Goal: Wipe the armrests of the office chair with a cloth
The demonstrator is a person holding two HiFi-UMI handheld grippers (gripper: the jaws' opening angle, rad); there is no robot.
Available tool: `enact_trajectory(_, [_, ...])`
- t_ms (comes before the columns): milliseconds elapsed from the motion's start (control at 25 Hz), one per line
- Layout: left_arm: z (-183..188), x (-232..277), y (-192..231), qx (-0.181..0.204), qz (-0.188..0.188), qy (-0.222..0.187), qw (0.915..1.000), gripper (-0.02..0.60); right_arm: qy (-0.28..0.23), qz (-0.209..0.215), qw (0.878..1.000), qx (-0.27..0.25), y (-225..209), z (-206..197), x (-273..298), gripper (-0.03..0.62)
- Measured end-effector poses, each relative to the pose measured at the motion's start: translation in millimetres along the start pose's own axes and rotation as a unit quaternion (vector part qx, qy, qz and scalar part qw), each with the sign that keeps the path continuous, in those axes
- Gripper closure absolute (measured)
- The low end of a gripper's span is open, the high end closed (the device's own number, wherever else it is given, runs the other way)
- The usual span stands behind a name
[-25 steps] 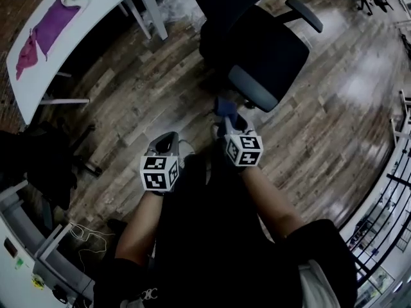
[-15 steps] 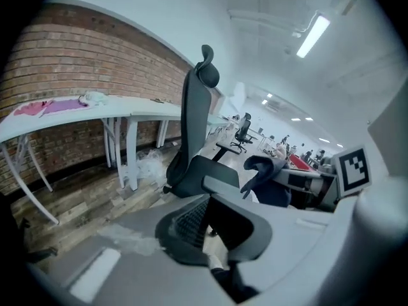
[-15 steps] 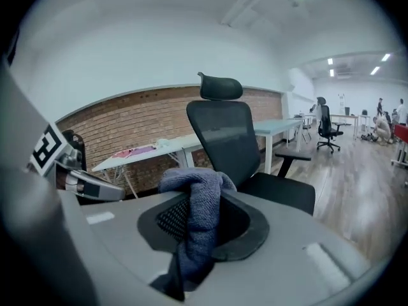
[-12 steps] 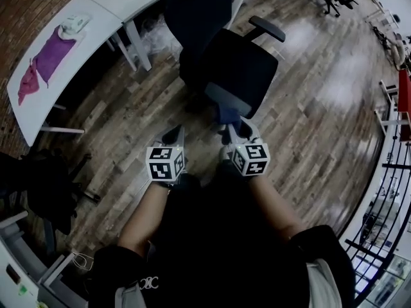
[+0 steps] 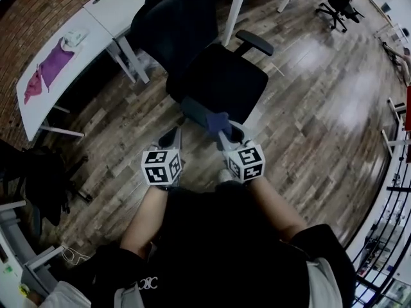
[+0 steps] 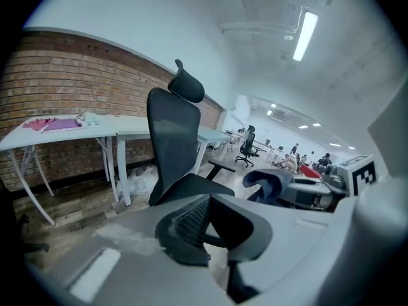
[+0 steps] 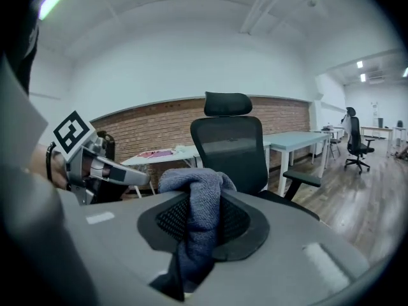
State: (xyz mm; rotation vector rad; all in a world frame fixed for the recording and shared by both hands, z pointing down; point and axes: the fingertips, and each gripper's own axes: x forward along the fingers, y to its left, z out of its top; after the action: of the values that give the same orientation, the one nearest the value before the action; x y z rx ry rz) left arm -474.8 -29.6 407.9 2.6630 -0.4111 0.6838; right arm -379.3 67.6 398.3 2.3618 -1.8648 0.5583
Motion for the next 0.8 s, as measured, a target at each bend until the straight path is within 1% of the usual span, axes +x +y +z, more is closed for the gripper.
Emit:
enact_trajectory(80, [-6, 4, -32, -0.007, 0.007, -0.008, 0.9999, 0.577, 0.003, 0.029, 1.0, -0.002, -16, 0, -10, 0.507])
enact_trajectory(160, [-17, 10, -56, -0.025, 0.026, -0.011, 0.9993, 0.577, 0.01, 0.055, 0.998, 0.0, -34, -2, -18, 0.507])
enact_trajectory(240, [-31, 12, -74, -0.045, 0.049, -0.008, 0.9978, 0.577, 0.015, 0.081, 0.997, 0.004, -47, -5, -24, 0.507])
enact_trajectory(320, [-46, 5, -90, -0.052, 0.066, -0.002, 0.9965, 0.577, 0.02, 0.106, 0.994, 0.01, -52, -13, -36, 0.507])
enact_trajectory(400, [-54, -4, -98, -0.055, 0.082, -0.004, 0.9951, 0.577, 0.024, 0.124, 0.992, 0.008, -55, -16, -41, 0.507])
enact_trajectory(600, [-64, -37, -98, -0.065, 0.115, -0.028, 0.9908, 0.577, 0.025, 0.148, 0.989, 0.005, -37, -20, -51, 0.507])
enact_trajectory(800, [-74, -75, -120, -0.058, 0.12, -0.056, 0.9895, 0.577, 0.018, 0.151, 0.988, -0.008, -24, -21, -81, 0.507])
